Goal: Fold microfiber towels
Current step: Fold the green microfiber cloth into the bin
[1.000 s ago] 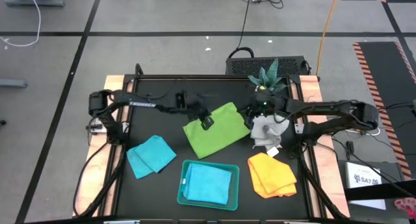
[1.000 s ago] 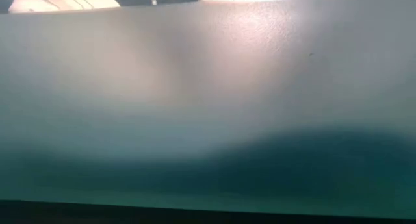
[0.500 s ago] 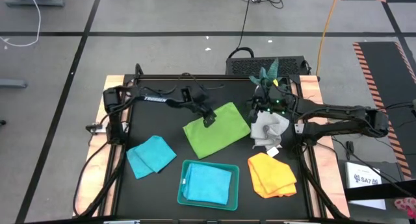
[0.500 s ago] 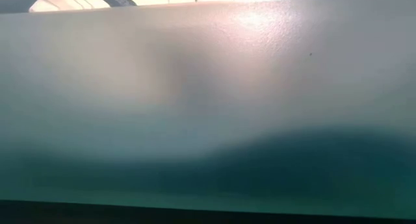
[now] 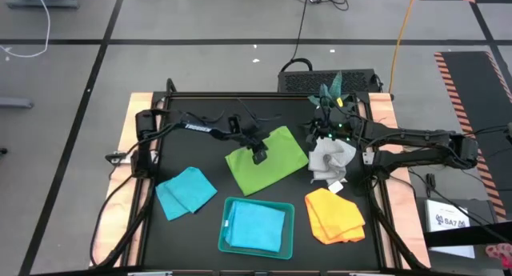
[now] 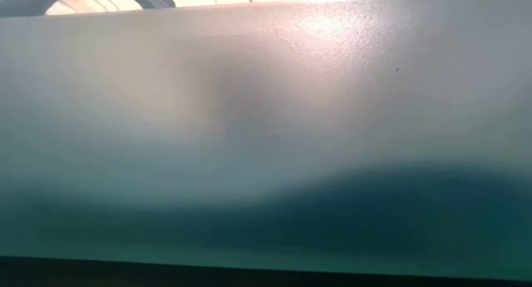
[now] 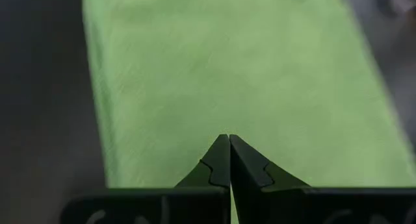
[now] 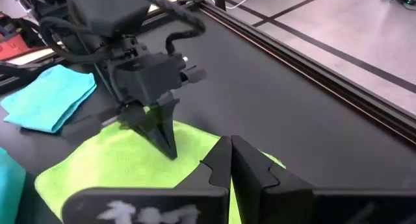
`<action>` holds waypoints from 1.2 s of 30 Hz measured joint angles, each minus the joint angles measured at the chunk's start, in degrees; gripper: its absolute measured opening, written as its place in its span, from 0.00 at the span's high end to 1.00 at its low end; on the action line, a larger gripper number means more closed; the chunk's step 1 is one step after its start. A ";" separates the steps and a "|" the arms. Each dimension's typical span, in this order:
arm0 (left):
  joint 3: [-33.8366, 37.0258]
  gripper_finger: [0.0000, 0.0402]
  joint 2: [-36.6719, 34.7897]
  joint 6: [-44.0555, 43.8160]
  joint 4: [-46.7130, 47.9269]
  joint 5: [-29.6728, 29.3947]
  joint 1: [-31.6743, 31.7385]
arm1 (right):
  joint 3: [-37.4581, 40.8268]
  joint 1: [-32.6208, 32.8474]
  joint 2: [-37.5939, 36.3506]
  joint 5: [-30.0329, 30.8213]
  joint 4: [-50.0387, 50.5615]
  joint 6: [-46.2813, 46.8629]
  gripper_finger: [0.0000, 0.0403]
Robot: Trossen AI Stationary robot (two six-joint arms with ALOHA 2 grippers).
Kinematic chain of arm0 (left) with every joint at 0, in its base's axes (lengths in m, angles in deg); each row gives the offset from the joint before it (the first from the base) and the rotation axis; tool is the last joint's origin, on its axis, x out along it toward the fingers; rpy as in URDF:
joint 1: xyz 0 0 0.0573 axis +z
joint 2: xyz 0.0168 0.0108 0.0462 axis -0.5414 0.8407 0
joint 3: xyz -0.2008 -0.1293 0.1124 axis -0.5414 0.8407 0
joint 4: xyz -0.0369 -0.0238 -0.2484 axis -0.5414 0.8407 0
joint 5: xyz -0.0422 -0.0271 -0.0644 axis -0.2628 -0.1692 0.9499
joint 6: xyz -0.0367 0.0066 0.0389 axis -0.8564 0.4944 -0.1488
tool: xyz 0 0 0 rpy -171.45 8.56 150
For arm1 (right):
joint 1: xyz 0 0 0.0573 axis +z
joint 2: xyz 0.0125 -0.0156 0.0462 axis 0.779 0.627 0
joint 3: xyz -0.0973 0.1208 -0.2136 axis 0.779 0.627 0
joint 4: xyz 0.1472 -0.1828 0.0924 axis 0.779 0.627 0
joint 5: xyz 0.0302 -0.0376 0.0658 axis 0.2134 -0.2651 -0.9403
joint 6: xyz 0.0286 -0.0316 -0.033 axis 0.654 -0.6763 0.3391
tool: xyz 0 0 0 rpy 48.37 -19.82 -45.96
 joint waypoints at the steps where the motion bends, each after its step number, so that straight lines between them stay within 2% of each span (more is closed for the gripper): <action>1: 0.00 1.00 0.40 0.15 -0.46 -1.18 -0.06 | 0.00 -0.02 -0.02 0.02 0.00 0.31 1.00; 4: -0.04 1.00 0.55 0.13 0.84 -4.94 -0.08 | 0.00 -0.02 -0.02 0.00 0.41 0.36 1.00; 8: -0.04 1.00 0.55 -1.71 3.61 -13.43 -0.06 | 0.00 -0.02 -0.02 -0.02 0.90 0.35 1.00; 16: -0.37 1.00 0.09 -8.85 13.04 -18.80 0.49 | 0.00 -0.02 -0.02 -0.04 1.31 0.18 1.00; 20: -0.46 1.00 0.00 -13.95 19.38 -18.65 0.56 | 0.00 -0.02 -0.02 -0.22 1.34 -0.06 1.00; 26: -0.57 1.00 -0.95 -21.04 32.12 -14.57 0.24 | 0.00 -0.02 -0.02 -0.38 1.34 -0.73 1.00; 29: -0.19 1.00 -2.76 -23.08 34.88 -13.89 0.14 | 0.00 0.00 -0.02 -0.46 1.34 -1.58 1.00; 33: -0.33 1.00 -6.27 -23.40 32.87 -15.87 0.31 | 0.00 -0.02 -0.02 -1.79 1.49 -1.61 1.00; 36: -1.62 1.00 -8.99 -20.81 25.08 -18.17 0.64 | 0.01 0.00 -0.02 -2.24 2.12 -1.81 1.00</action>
